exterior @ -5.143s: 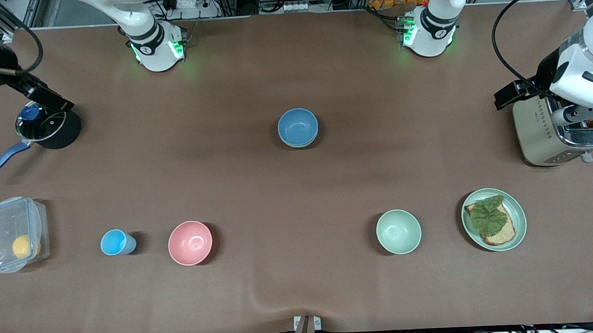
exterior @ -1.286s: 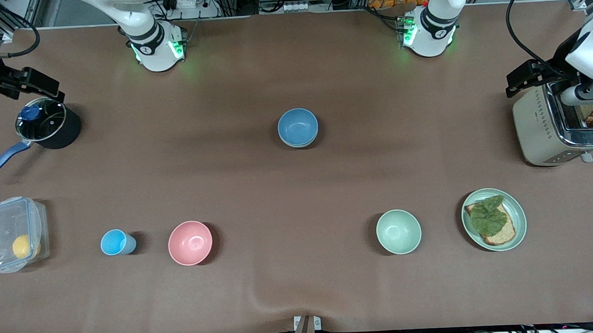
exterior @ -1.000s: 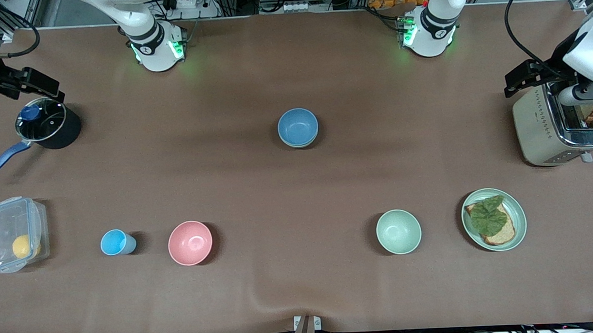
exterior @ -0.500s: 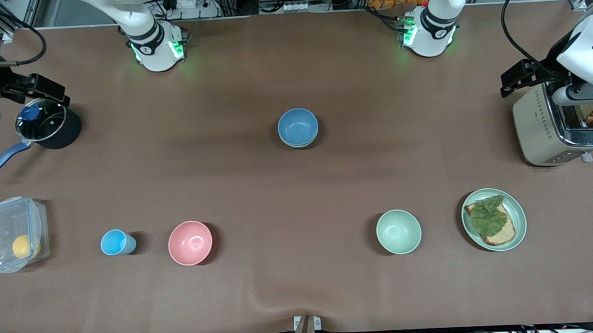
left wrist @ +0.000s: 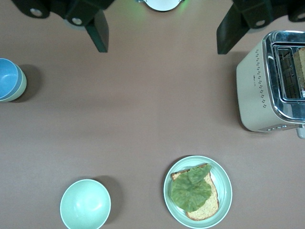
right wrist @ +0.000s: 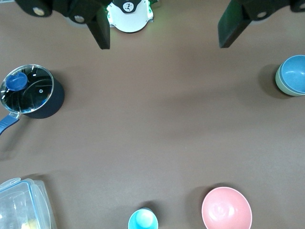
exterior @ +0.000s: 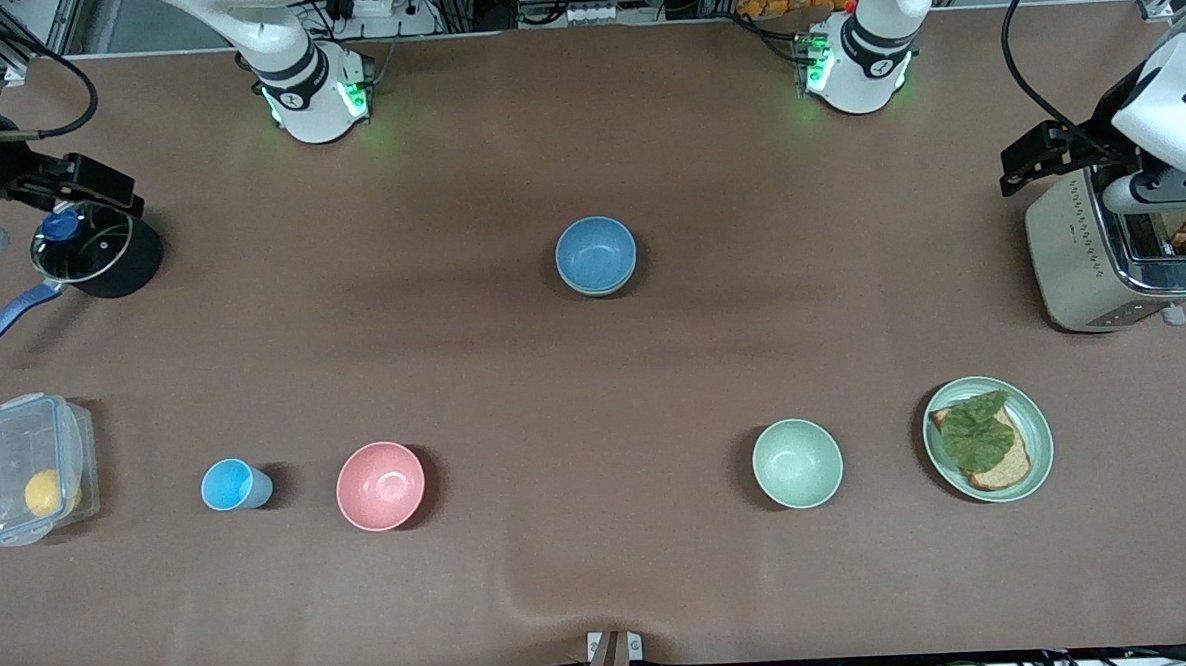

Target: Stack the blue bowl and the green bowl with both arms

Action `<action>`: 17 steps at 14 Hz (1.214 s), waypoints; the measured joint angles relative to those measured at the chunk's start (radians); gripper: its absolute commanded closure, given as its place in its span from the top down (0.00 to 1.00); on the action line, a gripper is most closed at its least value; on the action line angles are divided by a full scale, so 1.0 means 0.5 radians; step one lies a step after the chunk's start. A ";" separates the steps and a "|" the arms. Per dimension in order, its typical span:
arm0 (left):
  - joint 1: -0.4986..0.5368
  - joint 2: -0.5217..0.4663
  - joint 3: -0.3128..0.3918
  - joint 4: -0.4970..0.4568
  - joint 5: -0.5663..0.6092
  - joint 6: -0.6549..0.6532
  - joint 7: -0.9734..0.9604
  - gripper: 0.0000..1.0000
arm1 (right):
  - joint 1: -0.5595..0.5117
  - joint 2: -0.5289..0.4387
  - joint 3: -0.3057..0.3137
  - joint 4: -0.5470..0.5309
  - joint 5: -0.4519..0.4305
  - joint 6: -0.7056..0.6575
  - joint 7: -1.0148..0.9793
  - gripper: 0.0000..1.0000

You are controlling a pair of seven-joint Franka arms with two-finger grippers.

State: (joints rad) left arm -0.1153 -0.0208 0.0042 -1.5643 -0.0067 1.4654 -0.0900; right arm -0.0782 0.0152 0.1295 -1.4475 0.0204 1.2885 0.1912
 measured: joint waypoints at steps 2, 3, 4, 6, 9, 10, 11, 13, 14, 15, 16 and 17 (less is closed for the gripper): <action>0.000 0.000 0.000 0.000 0.000 0.000 0.000 1.00 | 0.000 0.000 0.000 0.000 0.000 0.001 0.000 1.00; 0.000 0.000 0.000 0.000 0.000 0.000 0.000 1.00 | 0.000 0.000 0.000 -0.001 0.000 0.003 0.000 1.00; 0.000 0.000 0.000 0.000 0.000 0.000 0.000 1.00 | 0.000 0.000 0.000 -0.003 0.000 0.009 0.000 1.00; 0.000 0.000 0.000 0.000 0.000 0.000 0.000 1.00 | 0.000 0.000 0.001 -0.016 0.000 0.036 0.000 1.00; 0.001 0.000 0.000 0.000 0.000 0.000 0.000 1.00 | 0.000 0.000 0.006 -0.040 0.000 0.085 0.000 1.00; 0.002 0.000 0.000 0.000 0.000 0.000 0.000 1.00 | 0.000 0.000 0.008 -0.044 0.000 0.092 0.000 1.00; 0.002 0.000 0.000 0.000 0.000 0.000 0.000 1.00 | 0.000 0.000 0.008 -0.046 0.001 0.095 0.000 1.00; 0.002 0.000 0.000 0.000 0.000 0.000 0.000 1.00 | 0.000 0.000 0.009 -0.048 0.001 0.097 0.000 1.00; 0.002 0.000 0.000 0.000 0.000 0.000 0.000 1.00 | 0.000 0.000 0.009 -0.048 0.001 0.097 0.000 1.00; 0.002 0.000 0.000 0.000 0.000 0.000 0.000 1.00 | 0.000 0.000 0.009 -0.048 0.001 0.097 0.000 1.00; 0.002 0.000 0.000 0.000 0.000 0.000 0.000 1.00 | 0.000 0.000 0.009 -0.048 0.001 0.097 0.000 1.00; 0.002 0.000 0.000 0.000 0.000 0.000 0.000 1.00 | 0.001 0.000 0.009 -0.048 0.001 0.097 0.000 1.00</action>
